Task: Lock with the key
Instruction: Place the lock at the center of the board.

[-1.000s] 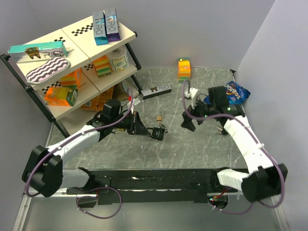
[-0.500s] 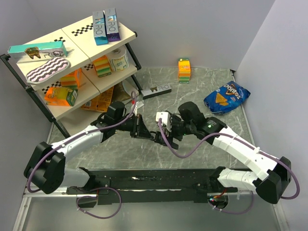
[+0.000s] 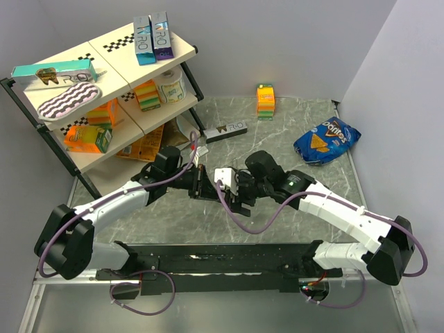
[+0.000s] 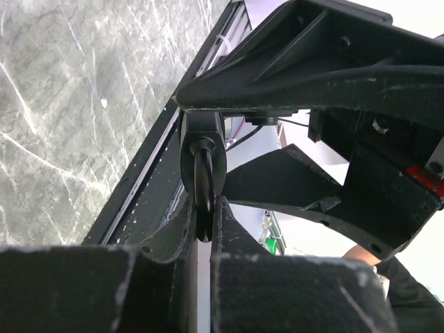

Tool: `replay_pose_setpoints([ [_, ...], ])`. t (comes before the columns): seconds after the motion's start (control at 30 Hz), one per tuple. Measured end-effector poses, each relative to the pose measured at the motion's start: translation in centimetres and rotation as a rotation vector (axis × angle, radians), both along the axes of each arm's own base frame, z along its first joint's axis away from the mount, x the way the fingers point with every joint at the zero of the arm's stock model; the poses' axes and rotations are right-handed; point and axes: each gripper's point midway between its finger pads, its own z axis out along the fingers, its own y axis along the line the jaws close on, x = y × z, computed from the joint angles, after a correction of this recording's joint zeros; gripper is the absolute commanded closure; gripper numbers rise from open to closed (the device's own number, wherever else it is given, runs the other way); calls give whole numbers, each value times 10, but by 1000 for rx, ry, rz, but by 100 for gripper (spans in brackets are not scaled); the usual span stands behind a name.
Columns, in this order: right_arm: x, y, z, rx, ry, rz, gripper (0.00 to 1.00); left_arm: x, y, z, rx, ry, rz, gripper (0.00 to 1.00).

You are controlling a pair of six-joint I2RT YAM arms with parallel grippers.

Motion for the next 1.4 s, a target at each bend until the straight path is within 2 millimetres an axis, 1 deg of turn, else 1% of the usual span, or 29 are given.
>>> replay_pose_setpoints([
  [0.07, 1, 1, -1, -3, -7, 0, 18, 0, 0, 1, -2, -3, 1, 99],
  [0.13, 2, 2, -2, -8, -12, -1, 24, 0, 0, 1, -3, -3, 0, 99],
  [0.17, 3, 2, -3, -12, -14, -2, 31, 0, 0, 1, -3, -3, 1, 99],
  [0.23, 4, 3, -6, -20, -15, -1, 41, 0, 0, 1, -3, -3, 1, 99],
  [0.27, 4, 4, -7, -23, -11, -3, 52, 1, 0, 1, -2, -6, 3, 99],
  [0.33, 7, 3, -8, -27, -13, -22, 65, 2, 0, 0, 0, -8, 7, 99],
  [0.37, 7, 3, -8, -27, -11, -27, 77, 2, 0, -1, 1, -9, 9, 95],
  [0.4, 8, 3, -8, -27, -9, -34, 83, 2, 0, -1, 1, -9, 9, 80],
  [0.43, 8, 3, -8, -29, -12, -37, 88, 2, 0, -1, 1, -11, 11, 72],
  [0.47, 9, 2, -8, -30, -13, -41, 98, 3, 0, -1, 3, -17, 13, 63],
  [0.5, 9, 2, -8, -30, -13, -44, 100, 4, 0, -1, 3, -19, 14, 44],
  [0.57, 12, -1, -10, -40, -9, -69, 100, 6, 2, 1, -2, -30, 21, 32],
  [0.63, 18, -10, -15, -46, 20, -115, 100, 9, 5, 4, -8, -45, 32, 13],
  [0.7, 28, -25, -20, -48, 63, -188, 100, 16, 11, 8, -12, -66, 58, 3],
  [0.73, 35, -34, -22, -48, 91, -235, 100, 21, 14, 9, -13, -75, 76, 1],
  [0.83, 59, -72, -30, -38, 171, -413, 100, 32, 25, 13, -6, -108, 126, 4],
  [0.87, 67, -90, -34, -33, 209, -499, 100, 35, 28, 14, 0, -122, 145, 4],
  [0.9, 72, -103, -38, -35, 233, -561, 100, 37, 31, 15, 6, -138, 160, 4],
  [0.93, 78, -122, -44, -35, 264, -646, 100, 39, 34, 15, 15, -152, 171, 4],
  [0.97, 81, -144, -53, -44, 301, -739, 100, 41, 36, 16, 23, -167, 183, 4],
  [1.03, 81, -179, -66, -79, 366, -886, 100, 46, 41, 18, 39, -196, 204, 4],
  [1.1, 81, -207, -77, -104, 437, -1011, 100, 52, 44, 20, 52, -221, 222, 4],
  [1.13, 81, -218, -83, -124, 468, -1057, 100, 54, 45, 22, 56, -229, 228, 4],
  [1.17, 81, -227, -89, -140, 503, -1095, 100, 56, 46, 23, 60, -234, 233, 4],
  [1.27, 79, -243, -107, -187, 603, -1161, 100, 60, 48, 23, 69, -249, 245, 4],
  [1.33, 75, -251, -120, -225, 665, -1194, 100, 60, 49, 22, 74, -246, 247, 4],
  [1.4, 72, -255, -130, -251, 710, -1216, 100, 61, 49, 22, 75, -246, 249, 4],
])
